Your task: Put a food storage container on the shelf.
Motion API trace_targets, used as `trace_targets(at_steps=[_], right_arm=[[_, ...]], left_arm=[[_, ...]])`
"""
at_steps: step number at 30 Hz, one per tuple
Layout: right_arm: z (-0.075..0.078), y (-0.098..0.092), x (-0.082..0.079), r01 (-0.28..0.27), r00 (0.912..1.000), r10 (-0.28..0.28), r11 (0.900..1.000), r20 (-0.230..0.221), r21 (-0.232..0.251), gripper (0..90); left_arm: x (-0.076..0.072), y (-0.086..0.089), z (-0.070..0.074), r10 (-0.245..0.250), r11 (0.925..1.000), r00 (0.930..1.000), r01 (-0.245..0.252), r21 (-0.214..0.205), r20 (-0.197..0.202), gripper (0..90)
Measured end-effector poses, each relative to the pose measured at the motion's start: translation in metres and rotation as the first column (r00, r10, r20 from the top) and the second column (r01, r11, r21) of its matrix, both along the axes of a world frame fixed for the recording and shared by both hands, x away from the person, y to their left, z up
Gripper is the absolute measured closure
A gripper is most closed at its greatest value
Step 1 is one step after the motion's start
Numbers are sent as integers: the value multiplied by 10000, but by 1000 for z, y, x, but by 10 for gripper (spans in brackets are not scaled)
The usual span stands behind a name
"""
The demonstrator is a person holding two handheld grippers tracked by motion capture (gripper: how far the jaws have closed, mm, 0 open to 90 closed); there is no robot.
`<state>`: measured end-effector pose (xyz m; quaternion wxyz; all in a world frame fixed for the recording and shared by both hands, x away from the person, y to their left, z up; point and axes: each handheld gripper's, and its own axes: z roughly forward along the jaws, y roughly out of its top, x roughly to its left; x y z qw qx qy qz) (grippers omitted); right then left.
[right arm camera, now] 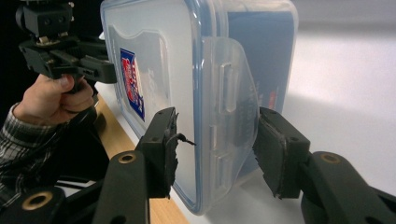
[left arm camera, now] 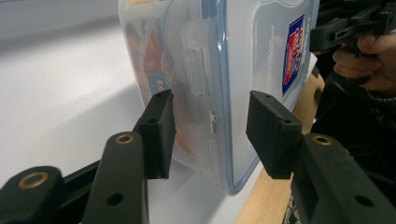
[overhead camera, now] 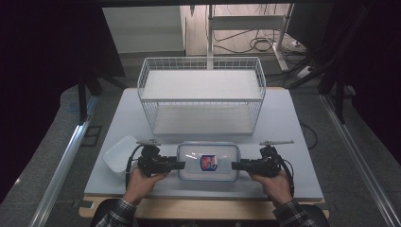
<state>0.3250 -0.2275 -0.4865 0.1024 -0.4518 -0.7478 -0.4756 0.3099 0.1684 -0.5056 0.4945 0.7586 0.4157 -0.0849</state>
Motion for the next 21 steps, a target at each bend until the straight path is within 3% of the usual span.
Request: trace_targets(at_steps=[3, 7, 13, 21], right_arm=[[2, -2, 1, 92, 10000, -93, 9997, 33, 222, 522], [14, -2, 1, 34, 9993, -50, 9991, 380, 417, 523], [41, 5, 10, -314, 9951, 256, 9977, 960, 596, 523], [87, 16, 29, -538, 9855, 413, 9959, 1646, 725, 523]], left_arm=[[0, 0, 3, 42, 9999, 10000, -42, -107, 59, 527], [-1, 3, 19, 236, 9994, 9986, -223, -268, 484, 529], [0, 11, 56, 617, 9978, 9911, -586, -296, 1178, 532], [16, 22, 105, 824, 9963, 9801, -766, -389, 1808, 533]])
